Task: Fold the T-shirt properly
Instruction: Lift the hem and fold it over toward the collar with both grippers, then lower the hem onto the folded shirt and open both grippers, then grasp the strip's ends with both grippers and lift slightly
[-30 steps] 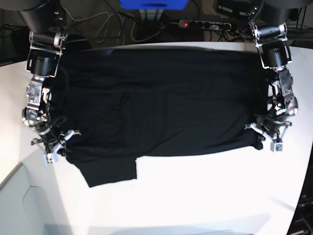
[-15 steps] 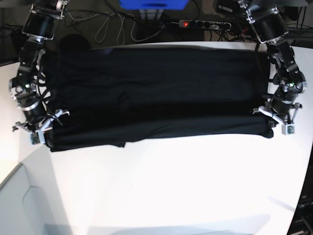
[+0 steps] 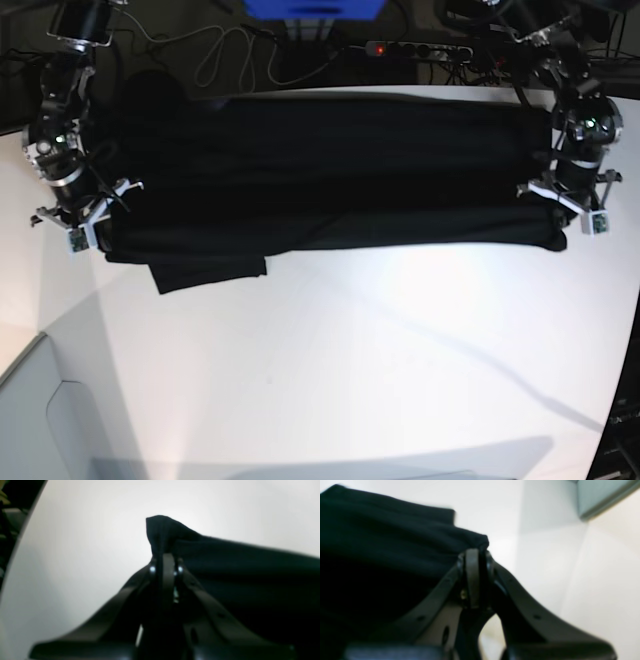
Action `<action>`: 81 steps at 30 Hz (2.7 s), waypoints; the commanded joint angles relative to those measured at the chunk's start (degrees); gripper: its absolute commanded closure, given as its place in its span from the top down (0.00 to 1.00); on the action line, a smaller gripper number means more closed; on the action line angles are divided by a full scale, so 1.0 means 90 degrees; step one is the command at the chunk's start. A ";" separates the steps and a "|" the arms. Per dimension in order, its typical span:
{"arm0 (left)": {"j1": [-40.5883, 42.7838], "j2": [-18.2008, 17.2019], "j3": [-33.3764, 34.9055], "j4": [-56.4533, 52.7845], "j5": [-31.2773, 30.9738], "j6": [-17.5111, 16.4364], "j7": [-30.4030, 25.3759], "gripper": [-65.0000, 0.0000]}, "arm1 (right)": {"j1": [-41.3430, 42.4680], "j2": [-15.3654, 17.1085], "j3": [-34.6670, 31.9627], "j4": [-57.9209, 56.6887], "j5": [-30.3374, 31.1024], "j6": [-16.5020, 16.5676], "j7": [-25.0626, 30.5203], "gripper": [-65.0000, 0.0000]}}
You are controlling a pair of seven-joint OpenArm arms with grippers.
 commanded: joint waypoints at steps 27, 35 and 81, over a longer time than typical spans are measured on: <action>-0.0081 0.0055 -0.0368 -0.0169 -0.0031 0.0081 0.0732 0.42 | 0.0089 0.0225 0.0025 0.0574 0.0034 0.0078 -0.0500 0.56; -0.0306 0.0016 -0.0524 -0.0179 -0.0021 0.0091 0.0722 0.42 | 0.0118 0.0235 -0.0004 0.0574 0.0034 0.0078 -0.0500 0.56; -0.1332 0.0074 0.0120 -0.1214 -0.0031 0.0052 0.0663 0.46 | 0.0216 0.0244 -0.0033 0.0574 0.0034 0.0078 -0.0510 0.56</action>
